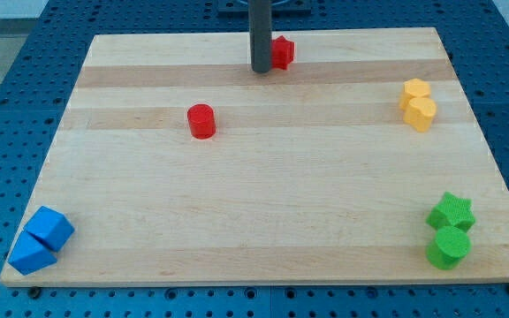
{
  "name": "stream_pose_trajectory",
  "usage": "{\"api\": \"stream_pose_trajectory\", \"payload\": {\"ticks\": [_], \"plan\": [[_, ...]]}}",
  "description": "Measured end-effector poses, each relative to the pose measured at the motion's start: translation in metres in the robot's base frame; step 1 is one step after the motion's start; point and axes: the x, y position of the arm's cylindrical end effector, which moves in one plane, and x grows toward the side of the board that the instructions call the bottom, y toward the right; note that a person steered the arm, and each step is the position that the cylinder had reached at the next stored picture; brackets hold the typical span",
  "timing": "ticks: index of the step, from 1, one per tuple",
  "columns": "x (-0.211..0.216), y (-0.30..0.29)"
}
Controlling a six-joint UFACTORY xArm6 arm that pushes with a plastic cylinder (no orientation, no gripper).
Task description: Place the red circle diagonally to the bottom left of the red star
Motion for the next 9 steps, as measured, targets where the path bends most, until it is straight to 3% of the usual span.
{"api": "stream_pose_trajectory", "payload": {"ticks": [1,3,4,6,7,9], "plan": [[0.006,0.018],[-0.031,0.023],[-0.019,0.023],[0.159,0.004],[0.183,-0.051],[0.150,-0.114]]}}
